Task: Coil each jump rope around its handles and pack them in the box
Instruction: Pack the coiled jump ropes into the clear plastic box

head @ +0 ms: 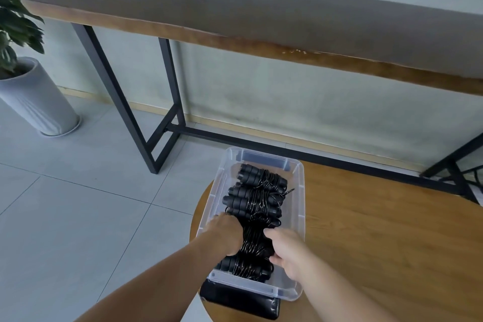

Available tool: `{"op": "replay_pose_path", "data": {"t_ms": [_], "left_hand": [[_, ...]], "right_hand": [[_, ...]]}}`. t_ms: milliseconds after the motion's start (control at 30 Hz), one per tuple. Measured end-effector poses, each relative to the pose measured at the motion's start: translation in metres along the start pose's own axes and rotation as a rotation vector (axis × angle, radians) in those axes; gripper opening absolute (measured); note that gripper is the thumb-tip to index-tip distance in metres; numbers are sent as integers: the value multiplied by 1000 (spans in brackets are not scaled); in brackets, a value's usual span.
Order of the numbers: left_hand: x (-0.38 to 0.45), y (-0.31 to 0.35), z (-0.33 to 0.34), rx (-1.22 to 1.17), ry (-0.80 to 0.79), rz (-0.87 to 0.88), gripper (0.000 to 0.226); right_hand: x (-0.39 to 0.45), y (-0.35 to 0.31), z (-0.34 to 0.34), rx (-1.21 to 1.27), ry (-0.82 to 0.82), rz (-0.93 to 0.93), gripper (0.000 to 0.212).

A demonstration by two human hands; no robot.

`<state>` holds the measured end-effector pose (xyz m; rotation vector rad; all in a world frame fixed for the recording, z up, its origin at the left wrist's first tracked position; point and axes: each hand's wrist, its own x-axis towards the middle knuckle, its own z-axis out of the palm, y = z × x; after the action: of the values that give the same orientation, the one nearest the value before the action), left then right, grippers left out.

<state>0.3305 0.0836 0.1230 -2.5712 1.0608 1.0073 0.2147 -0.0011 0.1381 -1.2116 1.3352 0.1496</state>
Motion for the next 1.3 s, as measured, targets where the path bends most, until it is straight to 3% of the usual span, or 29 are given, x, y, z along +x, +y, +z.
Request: {"op": "replay_pose_path", "data": {"t_ms": [167, 267, 333, 467, 600, 733, 867, 967, 1100, 1200, 1300], "left_hand": [[-3, 0, -4, -109, 122, 5, 35], [-6, -2, -11, -249, 271, -7, 28], [-6, -4, -14, -463, 347, -13, 26], [-6, 3, -18, -1194, 334, -107, 24], [-15, 20, -17, -1534, 344, -207, 19], [-22, 33, -12, -1564, 423, -271, 24], [-30, 44, 0, -1429, 596, -341, 24], [-43, 54, 18, -1309, 776, -477, 17], [-51, 70, 50, -1129, 1017, -748, 34], [-57, 89, 61, -1287, 986, -928, 49], [-55, 105, 65, -1492, 1008, -973, 62]], "right_hand": [[-8, -5, -2, -125, -48, 8, 37], [-11, -8, -7, -274, -79, -61, 54], [-11, -15, -14, -328, -91, -137, 59], [-3, -42, -31, -304, -40, -253, 43], [5, -79, -44, -255, -10, -320, 21], [20, -111, -47, -326, 11, -429, 16], [36, -133, -40, -593, -6, -617, 12], [48, -143, -38, -829, -44, -753, 32], [72, -158, -36, -1063, -70, -902, 49], [89, -163, -35, -1164, -62, -864, 53], [103, -163, -33, -1258, -75, -815, 53]]}}
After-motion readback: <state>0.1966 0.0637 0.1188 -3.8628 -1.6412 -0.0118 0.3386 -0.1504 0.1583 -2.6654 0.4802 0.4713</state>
